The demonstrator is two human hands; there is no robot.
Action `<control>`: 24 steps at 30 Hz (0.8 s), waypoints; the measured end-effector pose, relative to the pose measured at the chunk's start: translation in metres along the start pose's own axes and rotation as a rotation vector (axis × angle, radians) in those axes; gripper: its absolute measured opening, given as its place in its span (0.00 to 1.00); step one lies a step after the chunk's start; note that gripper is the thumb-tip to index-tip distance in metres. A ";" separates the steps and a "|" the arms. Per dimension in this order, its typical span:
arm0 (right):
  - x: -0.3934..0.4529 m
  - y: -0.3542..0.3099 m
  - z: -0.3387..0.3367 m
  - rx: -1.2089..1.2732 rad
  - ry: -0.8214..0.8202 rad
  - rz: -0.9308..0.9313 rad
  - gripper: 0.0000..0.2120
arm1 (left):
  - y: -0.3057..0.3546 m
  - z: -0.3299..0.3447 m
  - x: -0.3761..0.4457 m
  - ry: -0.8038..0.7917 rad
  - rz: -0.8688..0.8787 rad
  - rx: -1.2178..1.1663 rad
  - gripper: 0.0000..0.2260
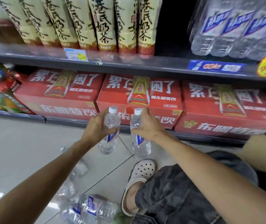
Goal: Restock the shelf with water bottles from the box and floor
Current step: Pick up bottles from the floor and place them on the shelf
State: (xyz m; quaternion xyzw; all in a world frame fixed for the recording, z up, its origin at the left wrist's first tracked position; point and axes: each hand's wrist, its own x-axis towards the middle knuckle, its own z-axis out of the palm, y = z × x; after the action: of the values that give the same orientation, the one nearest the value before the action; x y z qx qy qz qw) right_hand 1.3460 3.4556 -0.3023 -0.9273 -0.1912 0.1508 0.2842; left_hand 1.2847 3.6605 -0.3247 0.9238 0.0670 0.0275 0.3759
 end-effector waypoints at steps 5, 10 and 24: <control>-0.023 -0.006 -0.067 0.050 0.149 -0.057 0.39 | 0.065 -0.013 0.010 0.000 0.186 0.017 0.29; -0.050 0.000 -0.129 -0.009 0.308 -0.078 0.33 | 0.132 -0.020 0.019 0.088 0.317 0.069 0.32; -0.138 0.064 -0.273 -0.093 0.678 -0.045 0.31 | 0.320 0.003 0.054 0.082 0.741 -0.046 0.34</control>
State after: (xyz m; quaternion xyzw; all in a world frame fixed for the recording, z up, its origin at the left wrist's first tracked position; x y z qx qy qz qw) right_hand 1.3473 3.2174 -0.0998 -0.9323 -0.1128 -0.1811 0.2922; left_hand 1.3712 3.4399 -0.1036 0.8750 -0.2573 0.2001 0.3580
